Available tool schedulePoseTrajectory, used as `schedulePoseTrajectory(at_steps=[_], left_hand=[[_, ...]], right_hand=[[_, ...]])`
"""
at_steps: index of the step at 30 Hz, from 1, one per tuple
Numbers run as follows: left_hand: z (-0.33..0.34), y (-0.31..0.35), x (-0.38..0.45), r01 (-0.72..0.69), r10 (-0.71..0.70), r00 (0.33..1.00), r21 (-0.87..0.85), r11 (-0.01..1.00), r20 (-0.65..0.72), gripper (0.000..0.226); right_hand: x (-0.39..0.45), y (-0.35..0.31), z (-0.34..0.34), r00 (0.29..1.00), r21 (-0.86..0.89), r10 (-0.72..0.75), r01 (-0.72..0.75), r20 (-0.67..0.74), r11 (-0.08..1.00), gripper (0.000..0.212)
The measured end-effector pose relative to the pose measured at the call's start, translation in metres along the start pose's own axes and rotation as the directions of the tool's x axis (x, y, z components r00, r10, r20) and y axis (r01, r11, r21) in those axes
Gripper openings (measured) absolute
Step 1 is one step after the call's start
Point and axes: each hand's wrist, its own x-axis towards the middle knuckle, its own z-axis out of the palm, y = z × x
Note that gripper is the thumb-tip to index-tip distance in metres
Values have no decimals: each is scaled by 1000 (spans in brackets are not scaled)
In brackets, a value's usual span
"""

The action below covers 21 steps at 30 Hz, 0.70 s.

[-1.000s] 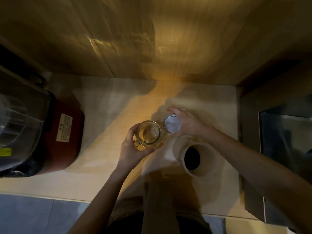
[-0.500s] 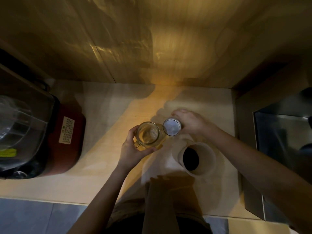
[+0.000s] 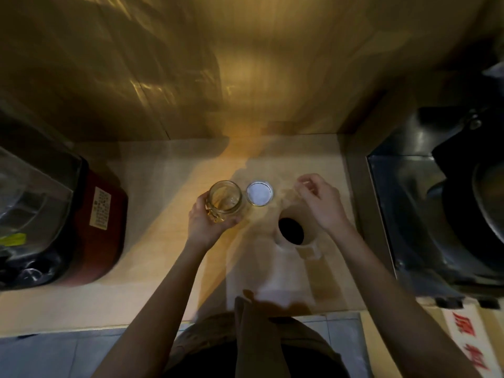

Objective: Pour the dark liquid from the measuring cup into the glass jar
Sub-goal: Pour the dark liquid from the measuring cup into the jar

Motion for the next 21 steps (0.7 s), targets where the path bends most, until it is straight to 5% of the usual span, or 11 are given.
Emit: schedulePoseTrajectory(at_steps=[8,14,21], left_hand=[[3,3,-4,17,-17,1000,-75,997,4,105],[3,4,-4,30,-30,1000,-96,995,4,101],[4,6,-5,52,-50,999,-124,991,13,103]], right_hand=[[-81,34,16,945,379,316,-261,-88,888,40],[-104,42,33,927,406,353,-274,-131,872,22],[-104,39,42,901,543,411,-278,-138,792,36]])
